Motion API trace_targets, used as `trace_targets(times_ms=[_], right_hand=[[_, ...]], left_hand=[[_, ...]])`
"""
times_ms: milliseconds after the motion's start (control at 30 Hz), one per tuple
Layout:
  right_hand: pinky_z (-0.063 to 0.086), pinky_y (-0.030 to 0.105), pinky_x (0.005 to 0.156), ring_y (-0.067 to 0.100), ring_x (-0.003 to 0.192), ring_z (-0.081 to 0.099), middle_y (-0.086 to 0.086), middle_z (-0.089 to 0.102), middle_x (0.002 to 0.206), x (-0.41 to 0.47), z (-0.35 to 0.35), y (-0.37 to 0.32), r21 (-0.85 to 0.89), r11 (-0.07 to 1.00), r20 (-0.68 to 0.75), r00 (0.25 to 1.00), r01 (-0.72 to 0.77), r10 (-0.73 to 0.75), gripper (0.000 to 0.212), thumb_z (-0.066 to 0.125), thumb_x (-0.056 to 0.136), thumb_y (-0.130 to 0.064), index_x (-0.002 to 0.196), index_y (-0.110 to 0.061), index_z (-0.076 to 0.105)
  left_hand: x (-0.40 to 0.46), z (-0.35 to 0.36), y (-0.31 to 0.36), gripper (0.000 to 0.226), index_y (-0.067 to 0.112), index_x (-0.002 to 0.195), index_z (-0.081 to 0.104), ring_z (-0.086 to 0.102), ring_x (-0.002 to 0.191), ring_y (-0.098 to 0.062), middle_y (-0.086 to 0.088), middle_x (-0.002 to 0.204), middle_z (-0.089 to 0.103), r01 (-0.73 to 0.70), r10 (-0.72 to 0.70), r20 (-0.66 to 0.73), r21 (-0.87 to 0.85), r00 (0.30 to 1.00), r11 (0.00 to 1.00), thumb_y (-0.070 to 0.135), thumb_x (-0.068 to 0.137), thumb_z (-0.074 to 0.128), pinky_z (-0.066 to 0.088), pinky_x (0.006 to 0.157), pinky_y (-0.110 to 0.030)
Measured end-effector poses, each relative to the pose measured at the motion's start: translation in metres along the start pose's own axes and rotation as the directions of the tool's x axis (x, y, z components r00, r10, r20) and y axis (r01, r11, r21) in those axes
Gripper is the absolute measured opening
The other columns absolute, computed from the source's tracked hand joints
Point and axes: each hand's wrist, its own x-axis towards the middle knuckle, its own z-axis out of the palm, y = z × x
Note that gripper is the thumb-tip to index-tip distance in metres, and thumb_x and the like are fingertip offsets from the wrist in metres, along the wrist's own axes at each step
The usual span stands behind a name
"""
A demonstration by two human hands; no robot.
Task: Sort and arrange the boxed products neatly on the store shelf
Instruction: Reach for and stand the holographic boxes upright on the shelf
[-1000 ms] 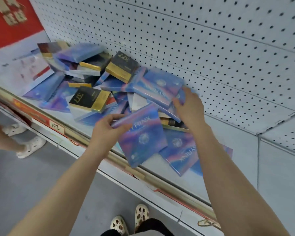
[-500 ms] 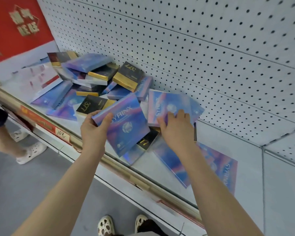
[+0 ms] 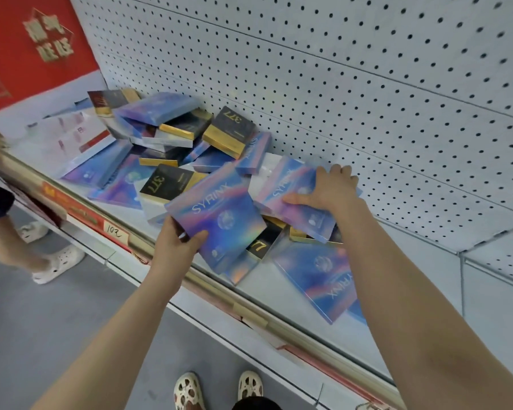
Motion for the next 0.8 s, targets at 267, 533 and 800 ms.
trace_targets(times_ms=[267,533,800], right_hand=[[0.043,0.038,0.087,0.034,0.112,0.055,0.014,0.054,0.123,-0.025,0.013,0.017,0.438,0.897,-0.08,0.991,-0.062,0.108,0.088,0.071,0.073,-0.069,0.128,-0.004,0.049],[0.049,0.033,0.081,0.02,0.089,0.063,-0.001,0.069,0.097,-0.153,0.054,0.021,0.933,0.36,-0.161,0.921,0.024,0.354,0.024,0.07,0.089,-0.037,0.104,-0.02,0.064],[0.037,0.031,0.07,0.013,0.076,0.048,-0.002,0.056,0.08,-0.313,0.122,-0.034,0.992,-0.115,0.05,0.678,0.051,0.734,0.011,0.064,0.083,-0.038,0.087,-0.027,0.063]], left_hand=[[-0.006,0.008,0.004,0.019,0.03,0.106,0.058,0.07,0.098,-0.017,0.004,0.103,0.071,0.004,-0.025,-0.147,-0.145,0.989,0.989,0.015,0.095,0.061,0.058,0.067,-0.028],[-0.033,-0.007,0.0,0.015,0.029,0.096,0.066,0.065,0.089,-0.012,0.008,0.094,0.071,-0.032,0.03,-0.016,-0.087,0.999,0.996,0.027,0.099,0.051,0.053,0.079,-0.033],[-0.05,-0.046,-0.027,0.014,0.016,0.094,0.059,0.053,0.08,-0.011,0.0,0.089,0.063,0.033,-0.039,0.299,0.027,0.954,0.999,0.019,0.102,0.048,0.045,0.073,-0.028]])
